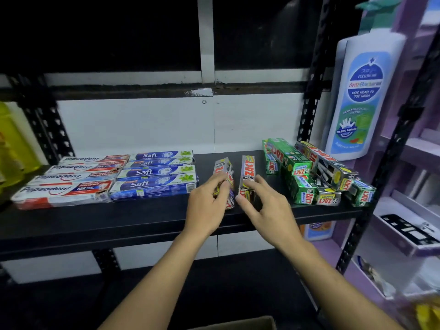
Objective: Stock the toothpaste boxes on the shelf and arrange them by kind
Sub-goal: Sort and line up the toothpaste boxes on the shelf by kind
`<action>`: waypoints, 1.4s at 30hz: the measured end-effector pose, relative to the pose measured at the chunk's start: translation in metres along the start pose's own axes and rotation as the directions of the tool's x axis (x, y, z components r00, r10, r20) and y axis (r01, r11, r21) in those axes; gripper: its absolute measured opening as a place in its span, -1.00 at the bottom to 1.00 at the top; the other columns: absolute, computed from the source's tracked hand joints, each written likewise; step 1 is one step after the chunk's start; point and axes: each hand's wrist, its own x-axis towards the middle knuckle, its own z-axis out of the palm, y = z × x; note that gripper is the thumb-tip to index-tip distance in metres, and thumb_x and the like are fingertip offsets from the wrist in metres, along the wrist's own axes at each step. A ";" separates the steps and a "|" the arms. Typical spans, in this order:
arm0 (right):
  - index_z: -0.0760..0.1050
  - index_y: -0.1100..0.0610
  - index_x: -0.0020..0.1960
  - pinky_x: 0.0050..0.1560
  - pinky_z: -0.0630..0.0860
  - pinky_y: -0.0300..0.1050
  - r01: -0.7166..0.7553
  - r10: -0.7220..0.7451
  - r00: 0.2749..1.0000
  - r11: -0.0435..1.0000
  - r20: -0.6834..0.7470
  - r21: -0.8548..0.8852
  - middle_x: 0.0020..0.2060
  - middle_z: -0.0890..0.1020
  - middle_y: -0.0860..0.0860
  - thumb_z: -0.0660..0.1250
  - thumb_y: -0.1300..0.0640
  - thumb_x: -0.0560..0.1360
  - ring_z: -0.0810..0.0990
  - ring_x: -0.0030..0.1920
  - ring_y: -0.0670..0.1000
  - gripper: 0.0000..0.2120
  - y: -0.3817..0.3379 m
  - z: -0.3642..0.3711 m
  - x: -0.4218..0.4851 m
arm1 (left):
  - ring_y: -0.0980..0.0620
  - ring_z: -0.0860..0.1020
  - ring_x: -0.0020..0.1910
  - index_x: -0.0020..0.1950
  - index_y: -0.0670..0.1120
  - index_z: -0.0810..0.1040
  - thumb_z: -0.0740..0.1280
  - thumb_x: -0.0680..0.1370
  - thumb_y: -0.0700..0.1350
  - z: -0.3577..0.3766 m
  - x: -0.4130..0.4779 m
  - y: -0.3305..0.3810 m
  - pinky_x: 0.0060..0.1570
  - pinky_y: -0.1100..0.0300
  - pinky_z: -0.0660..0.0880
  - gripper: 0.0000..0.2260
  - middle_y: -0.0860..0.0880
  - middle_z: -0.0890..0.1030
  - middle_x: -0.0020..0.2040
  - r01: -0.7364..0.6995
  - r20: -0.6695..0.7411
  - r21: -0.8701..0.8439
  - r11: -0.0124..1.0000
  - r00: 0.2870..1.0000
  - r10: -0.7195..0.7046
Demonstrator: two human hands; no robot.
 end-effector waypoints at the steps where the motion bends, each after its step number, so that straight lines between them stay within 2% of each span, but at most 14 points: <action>1: 0.46 -0.08 0.27 0.04 0.55 0.03 -0.009 0.009 1.000 1.000 -0.008 -0.027 0.19 0.58 -0.09 0.32 -0.22 0.52 0.60 0.07 0.01 -0.62 0.000 0.000 0.001 | 0.28 0.52 0.21 0.35 0.03 0.58 0.27 0.65 0.01 -0.004 -0.002 -0.002 0.13 0.55 0.35 -0.71 0.13 0.62 0.25 0.040 -0.016 -0.018 0.999 0.999 -0.041; 4: 0.41 -0.05 0.16 -0.27 0.45 -0.06 -0.062 0.060 0.997 0.997 -0.046 -0.049 -0.32 0.50 -0.17 0.36 -0.21 0.50 0.52 -0.32 -0.04 -0.65 -0.002 -0.003 0.005 | 0.22 0.59 0.14 0.34 0.07 0.58 0.30 0.61 0.09 -0.019 -0.012 -0.007 0.12 0.33 0.51 -0.68 0.15 0.66 0.14 0.114 -0.001 -0.012 0.993 0.993 -0.114; 8: 0.47 0.01 0.17 -0.34 0.45 -0.08 -0.123 0.119 0.988 0.992 -0.096 -0.030 -0.44 0.52 -0.09 0.37 -0.02 0.54 0.51 -0.42 -0.07 -0.75 -0.003 -0.008 0.004 | 0.27 0.56 0.13 0.36 0.06 0.54 0.28 0.62 0.11 -0.030 -0.021 -0.007 0.05 0.43 0.43 -0.66 0.14 0.65 0.16 0.146 0.071 0.016 0.989 0.987 -0.147; 11: 0.50 0.05 0.17 -0.35 0.46 -0.07 -0.102 0.093 0.990 0.992 -0.109 -0.079 -0.40 0.56 -0.08 0.36 0.09 0.53 0.54 -0.40 -0.03 -0.77 -0.002 -0.017 -0.003 | 0.25 0.57 0.14 0.36 0.05 0.55 0.28 0.63 0.07 -0.030 -0.020 -0.004 0.04 0.41 0.43 -0.68 0.12 0.65 0.17 0.180 0.068 -0.016 0.984 0.982 -0.179; 13: 0.51 0.08 0.13 -0.35 0.50 -0.01 -0.020 -0.006 0.994 0.973 -0.112 -0.231 -0.25 0.64 0.00 0.36 0.16 0.51 0.60 -0.34 0.10 -0.80 -0.001 -0.023 -0.009 | 0.23 0.58 0.14 0.35 0.04 0.56 0.28 0.63 0.05 -0.028 -0.020 -0.002 0.10 0.33 0.47 -0.69 0.12 0.66 0.16 0.189 0.057 -0.011 0.982 0.981 -0.188; 16: 0.54 0.13 0.04 -0.40 0.51 -0.01 0.046 -0.077 0.996 0.869 -0.044 -0.493 0.07 0.63 0.07 0.33 0.26 0.46 0.64 -0.27 0.22 -0.83 -0.002 -0.031 -0.015 | 0.24 0.59 0.13 0.33 0.06 0.58 0.28 0.63 0.06 -0.026 -0.020 -0.003 0.16 0.25 0.52 -0.70 0.13 0.67 0.15 0.188 0.040 -0.005 0.982 0.981 -0.188; 19: 0.54 0.07 0.03 -0.43 0.37 -0.10 0.049 -0.035 0.999 0.774 0.035 -0.631 0.14 0.60 -0.01 0.30 0.25 0.43 0.63 -0.23 0.18 -0.80 -0.002 -0.040 -0.016 | 0.25 0.59 0.13 0.31 0.07 0.59 0.30 0.61 0.08 -0.026 -0.020 -0.004 0.21 0.18 0.54 -0.71 0.15 0.67 0.14 0.196 0.030 -0.012 0.980 0.980 -0.196; 24: 0.57 0.07 -0.11 -0.38 0.23 -0.16 0.162 -0.129 0.987 0.770 0.098 -0.617 -0.25 0.66 0.01 0.36 0.14 0.38 0.59 -0.35 0.15 -0.90 -0.010 -0.042 -0.014 | 0.29 0.58 0.09 0.27 0.09 0.61 0.34 0.58 0.11 -0.028 -0.017 -0.002 0.22 0.18 0.53 -0.71 0.18 0.67 0.12 0.211 0.055 -0.021 0.977 0.976 -0.209; 26: 0.60 0.09 -0.12 -0.35 0.23 -0.16 0.172 -0.160 0.984 0.782 0.073 -0.599 -0.30 0.65 0.02 0.38 0.16 0.38 0.58 -0.37 0.13 -0.92 -0.014 -0.041 -0.014 | 0.27 0.57 0.14 0.29 0.07 0.60 0.34 0.58 0.11 -0.034 -0.015 -0.002 0.24 0.17 0.52 -0.69 0.18 0.65 0.15 0.173 0.071 -0.001 0.985 0.982 -0.172; 29: 0.64 0.10 0.01 -0.28 0.38 -0.08 0.124 -0.146 0.989 0.854 -0.004 -0.506 -0.29 0.68 0.05 0.38 0.14 0.45 0.62 -0.31 0.17 -0.84 -0.023 -0.039 -0.008 | 0.10 0.53 0.25 0.34 0.03 0.56 0.30 0.60 0.09 -0.050 -0.008 -0.009 0.27 0.05 0.47 -0.67 0.10 0.62 0.23 0.015 -0.015 0.231 0.973 1.000 -0.012; 32: 0.58 0.04 0.13 -0.19 0.45 -0.03 0.070 -0.079 0.997 0.898 -0.001 -0.434 -0.21 0.69 0.07 0.32 0.04 0.52 0.63 -0.16 0.21 -0.79 -0.038 -0.030 0.002 | -0.03 0.48 0.28 0.37 0.00 0.52 0.27 0.59 0.13 -0.072 0.007 -0.023 0.32 -0.05 0.36 -0.60 -0.03 0.61 0.25 -0.068 -0.024 0.472 0.879 0.996 0.090; 36: 0.52 0.00 0.15 -0.12 0.59 0.04 0.006 0.007 0.999 0.936 0.035 -0.352 -0.09 0.68 0.01 0.28 -0.06 0.55 0.62 -0.03 0.16 -0.76 -0.052 -0.013 0.025 | -0.06 0.43 0.36 0.40 0.01 0.47 0.15 0.52 0.25 -0.096 0.026 -0.055 0.37 -0.09 0.25 -0.46 -0.05 0.56 0.32 -0.077 0.039 0.626 0.776 0.997 0.068; 39: 0.49 0.11 0.09 -0.18 0.50 -0.02 -0.012 0.057 0.992 0.934 0.114 -0.358 -0.11 0.64 0.11 0.26 -0.17 0.54 0.59 -0.02 0.22 -0.65 -0.058 0.005 0.045 | -0.04 0.28 0.50 0.44 0.08 0.43 0.10 0.49 0.35 -0.105 0.027 -0.069 0.46 -0.09 0.14 -0.39 0.00 0.44 0.47 -0.048 0.048 0.671 0.740 0.999 0.021; 42: 0.47 0.18 0.18 -0.14 0.44 0.00 -0.022 0.102 0.975 0.929 0.199 -0.368 0.02 0.57 0.20 0.25 -0.29 0.50 0.56 0.07 0.26 -0.45 -0.066 0.025 0.056 | 0.01 0.14 0.57 0.49 0.16 0.37 0.09 0.45 0.44 -0.102 0.026 -0.071 0.51 -0.06 0.01 -0.33 0.06 0.28 0.56 -0.041 0.075 0.696 0.717 0.997 -0.015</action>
